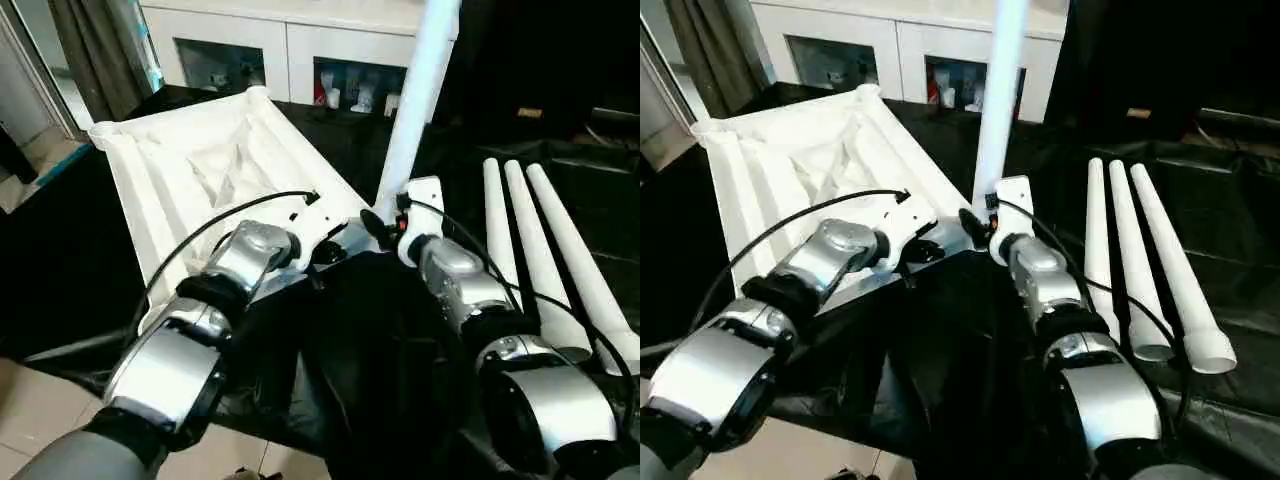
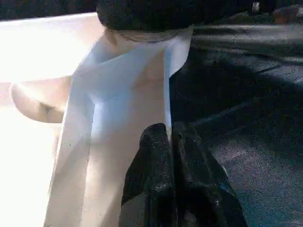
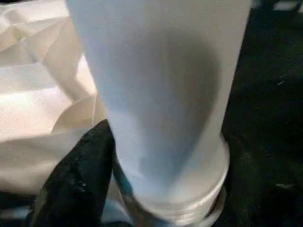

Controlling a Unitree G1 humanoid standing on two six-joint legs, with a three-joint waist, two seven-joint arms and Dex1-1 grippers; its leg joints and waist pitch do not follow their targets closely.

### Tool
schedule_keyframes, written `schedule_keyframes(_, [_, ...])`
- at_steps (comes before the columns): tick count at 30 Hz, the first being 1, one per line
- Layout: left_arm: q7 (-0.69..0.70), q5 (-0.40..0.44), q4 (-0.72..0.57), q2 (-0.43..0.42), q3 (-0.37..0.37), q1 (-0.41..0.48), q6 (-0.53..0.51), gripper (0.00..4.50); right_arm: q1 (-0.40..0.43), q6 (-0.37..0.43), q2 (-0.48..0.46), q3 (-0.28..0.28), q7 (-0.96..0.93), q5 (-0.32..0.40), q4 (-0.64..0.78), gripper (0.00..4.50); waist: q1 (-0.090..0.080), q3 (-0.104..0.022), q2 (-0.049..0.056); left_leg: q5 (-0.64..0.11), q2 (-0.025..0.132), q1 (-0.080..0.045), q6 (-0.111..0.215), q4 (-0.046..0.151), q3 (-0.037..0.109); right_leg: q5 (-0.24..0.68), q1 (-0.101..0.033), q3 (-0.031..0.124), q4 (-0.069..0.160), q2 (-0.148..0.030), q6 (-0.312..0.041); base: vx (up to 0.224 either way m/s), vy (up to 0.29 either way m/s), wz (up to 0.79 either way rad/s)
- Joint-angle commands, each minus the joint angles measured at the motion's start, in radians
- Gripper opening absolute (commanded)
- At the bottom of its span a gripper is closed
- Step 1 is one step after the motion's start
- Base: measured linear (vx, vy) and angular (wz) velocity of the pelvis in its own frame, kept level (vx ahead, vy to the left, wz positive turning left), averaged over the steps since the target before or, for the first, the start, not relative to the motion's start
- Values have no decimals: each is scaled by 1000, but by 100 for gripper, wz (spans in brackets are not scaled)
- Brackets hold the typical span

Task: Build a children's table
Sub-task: Rotate leg to tighten

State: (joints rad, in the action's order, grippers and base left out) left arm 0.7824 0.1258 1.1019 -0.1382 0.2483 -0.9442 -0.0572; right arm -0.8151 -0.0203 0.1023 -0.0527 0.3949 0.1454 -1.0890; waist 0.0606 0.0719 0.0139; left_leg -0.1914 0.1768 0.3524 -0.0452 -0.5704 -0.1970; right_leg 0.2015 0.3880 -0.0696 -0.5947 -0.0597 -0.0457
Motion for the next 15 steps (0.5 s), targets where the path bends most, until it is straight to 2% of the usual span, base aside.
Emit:
schedule_keyframes(1, [8, -13, -49, -6, -17, -8, 38, 0, 25, 35, -17, 9, 50, 5, -7, 367, 11, -79, 0, -69, 67, 2, 107, 53, 31, -42, -60, 57, 46, -108, -279, 0, 0, 0])
schedule_keyframes(3, [62, -25, -87, -31, -16, 23, 74, 0, 61, 42, 23, 24, 137, 15, 90, 385, 18, -91, 2, 20, 64, 8, 159, 38, 28, -226, -60, 53, 24, -103, -297, 0, 0, 0])
schedule_keyframes(4, [63, -25, -88, -31, -16, 24, 74, 0, 61, 42, 23, 24, 139, 15, 92, 392, 19, -95, 0, 47, 63, 10, 177, 32, 28, -283, -61, 53, 16, -102, -301, 0, 0, 0])
schedule_keyframes(5, [91, -29, -102, -43, -13, 37, 99, 0, 82, 50, 43, 35, 177, 17, 137, 401, 21, -96, 0, 80, 63, 14, 209, 26, 28, -353, -56, 50, 9, -100, -307, 0, 0, 0])
schedule_keyframes(7, [166, -41, -134, -68, -6, 69, 140, 0, 135, 72, 94, 65, 274, 25, 241, 401, 26, -94, 2, 62, 60, 17, 231, 20, 27, -358, -54, 48, 9, -99, -301, 0, 0, 0])
schedule_keyframes(9, [233, -48, -158, -92, 4, 97, 179, 0, 183, 95, 140, 88, 363, 34, 331, 401, 35, -95, 4, 44, 66, 20, 226, 17, 27, -326, -48, 47, 10, -99, -290, 0, 0, 0])
schedule_keyframes(10, [239, -48, -159, -94, 5, 99, 183, 0, 188, 97, 145, 89, 371, 34, 339, 401, 40, -91, 4, 5, 67, 18, 211, 20, 25, -260, -45, 48, 16, -99, -283, 0, 0, 0])
schedule_keyframes(12, [300, -58, -185, -118, 11, 129, 203, 0, 244, 122, 201, 112, 464, 45, 440, 401, 45, -84, 8, -69, 73, 13, 158, 28, 25, -95, -42, 49, 31, -100, -271, 0, 0, 0])
schedule_keyframes(15, [333, -66, -206, -132, 13, 149, 209, 0, 279, 141, 236, 124, 517, 53, 505, 401, 50, -81, 10, -101, 76, 10, 120, 32, 24, -20, -39, 52, 36, -99, -259, 0, 0, 0])
